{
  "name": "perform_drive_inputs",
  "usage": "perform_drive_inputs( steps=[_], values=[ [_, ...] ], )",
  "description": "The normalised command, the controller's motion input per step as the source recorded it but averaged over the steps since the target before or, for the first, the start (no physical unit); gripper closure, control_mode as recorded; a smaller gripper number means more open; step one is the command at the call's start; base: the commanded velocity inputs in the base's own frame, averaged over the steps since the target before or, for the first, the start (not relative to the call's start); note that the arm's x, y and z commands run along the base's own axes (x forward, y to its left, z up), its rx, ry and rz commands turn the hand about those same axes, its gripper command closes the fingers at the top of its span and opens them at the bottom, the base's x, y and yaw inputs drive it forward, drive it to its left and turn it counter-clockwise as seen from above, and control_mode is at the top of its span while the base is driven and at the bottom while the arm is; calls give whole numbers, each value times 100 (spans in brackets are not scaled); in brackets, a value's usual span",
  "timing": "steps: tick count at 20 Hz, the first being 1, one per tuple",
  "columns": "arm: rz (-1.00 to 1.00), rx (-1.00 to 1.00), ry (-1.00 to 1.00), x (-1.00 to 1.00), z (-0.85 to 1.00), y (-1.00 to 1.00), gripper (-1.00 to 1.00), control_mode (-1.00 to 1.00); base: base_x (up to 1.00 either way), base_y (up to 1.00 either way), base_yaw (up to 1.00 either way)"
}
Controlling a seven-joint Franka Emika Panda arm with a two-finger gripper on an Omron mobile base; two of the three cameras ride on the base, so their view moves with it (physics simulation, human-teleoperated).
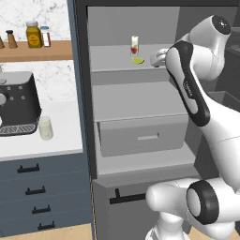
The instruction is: Grab a lemon wedge from the fridge and one ice cube from the ice bowl, and put them in the glass of lemonade.
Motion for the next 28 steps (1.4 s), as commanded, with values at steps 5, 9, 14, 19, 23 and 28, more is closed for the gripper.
perform_drive_inputs(
  steps=[5, 9, 14, 19, 23, 28],
  values=[
    [6, -1, 0, 36, -11, 0, -100, -100, 0, 0, 0],
    [5, -3, 0, 34, -7, 0, -100, -100, 0, 0, 0],
    [5, -3, 0, 33, -3, 0, -100, -100, 0, 0, 0],
    [6, -3, 0, 32, -1, 0, -100, -100, 0, 0, 0],
    [5, 0, 1, 32, -2, 0, -100, -100, 0, 0, 0],
    [2, -1, 5, 34, -8, 0, -100, -100, 0, 0, 0]
  ],
)
